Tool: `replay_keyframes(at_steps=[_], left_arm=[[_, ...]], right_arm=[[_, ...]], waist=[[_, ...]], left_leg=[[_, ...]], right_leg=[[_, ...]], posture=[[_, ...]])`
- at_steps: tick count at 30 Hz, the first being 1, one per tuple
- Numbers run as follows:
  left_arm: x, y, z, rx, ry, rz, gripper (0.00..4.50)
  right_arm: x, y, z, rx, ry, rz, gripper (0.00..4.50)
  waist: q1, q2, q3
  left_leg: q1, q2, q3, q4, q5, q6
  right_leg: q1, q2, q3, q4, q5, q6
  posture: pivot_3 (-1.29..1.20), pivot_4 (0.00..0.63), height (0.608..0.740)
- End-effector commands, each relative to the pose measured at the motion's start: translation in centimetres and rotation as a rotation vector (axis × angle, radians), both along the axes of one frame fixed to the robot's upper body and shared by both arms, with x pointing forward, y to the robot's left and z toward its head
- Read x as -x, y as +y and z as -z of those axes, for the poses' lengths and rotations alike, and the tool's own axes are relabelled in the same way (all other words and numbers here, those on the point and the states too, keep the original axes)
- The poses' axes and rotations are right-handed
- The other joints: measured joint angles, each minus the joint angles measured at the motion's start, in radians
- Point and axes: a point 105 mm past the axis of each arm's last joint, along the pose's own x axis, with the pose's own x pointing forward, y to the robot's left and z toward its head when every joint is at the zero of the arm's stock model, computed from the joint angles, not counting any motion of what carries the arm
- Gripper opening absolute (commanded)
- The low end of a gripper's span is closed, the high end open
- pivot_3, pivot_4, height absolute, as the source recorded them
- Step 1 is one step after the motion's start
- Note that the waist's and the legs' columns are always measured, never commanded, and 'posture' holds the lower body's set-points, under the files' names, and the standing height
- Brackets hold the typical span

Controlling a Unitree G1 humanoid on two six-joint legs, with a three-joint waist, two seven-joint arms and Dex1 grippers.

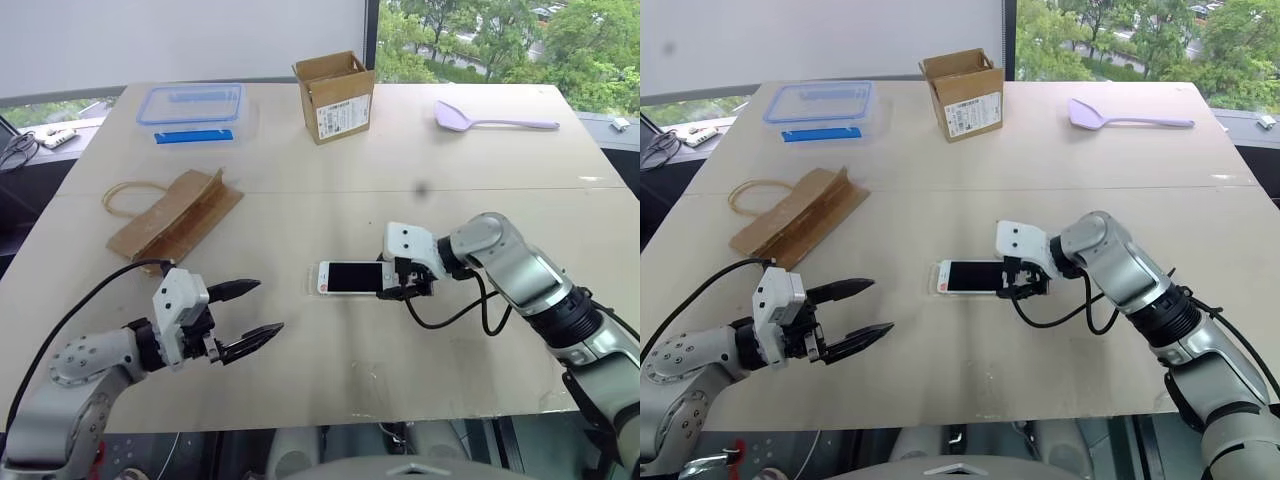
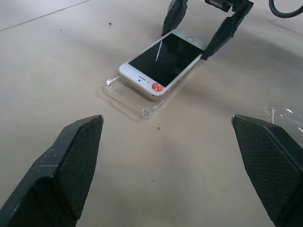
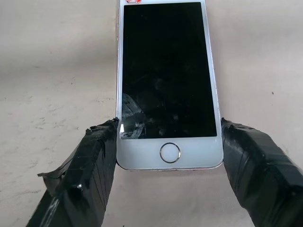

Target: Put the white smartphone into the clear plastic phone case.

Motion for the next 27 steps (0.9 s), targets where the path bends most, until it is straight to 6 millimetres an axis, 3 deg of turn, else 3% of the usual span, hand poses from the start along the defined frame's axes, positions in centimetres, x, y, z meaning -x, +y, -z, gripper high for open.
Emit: replay_keyframes(at_steps=[1,25,27], left_arm=[[0.19,-0.37,-0.81,-0.001,-0.042,0.018,4.5],[-0.15,-0.38,-0.66,-0.011,-0.042,0.024,4.5],[-0.19,-0.41,-0.65,-0.011,-0.043,0.024,4.5]], right_arm=[[0.29,0.31,-0.79,0.004,-0.034,-0.04,2.93],[0.66,0.26,-0.57,0.021,-0.045,-0.064,2.92],[0.65,0.36,-0.75,0.01,-0.045,-0.068,3.93]], waist=[[0.0,0.0,0.0],[0.013,0.0,0.0],[0.014,0.0,0.0]], left_leg=[[0.0,0.0,0.0,0.0,0.0,0.0],[0.0,0.0,0.0,0.001,0.0,0.0],[0.0,0.0,0.0,0.001,0.0,0.0]], right_leg=[[0.0,0.0,0.0,0.0,0.0,0.0],[0.0,0.0,0.0,0.001,0.0,0.0],[0.0,0.0,0.0,0.001,0.0,0.0]], posture=[[0.0,0.15,0.74],[0.0,0.15,0.74],[0.0,0.15,0.74]])
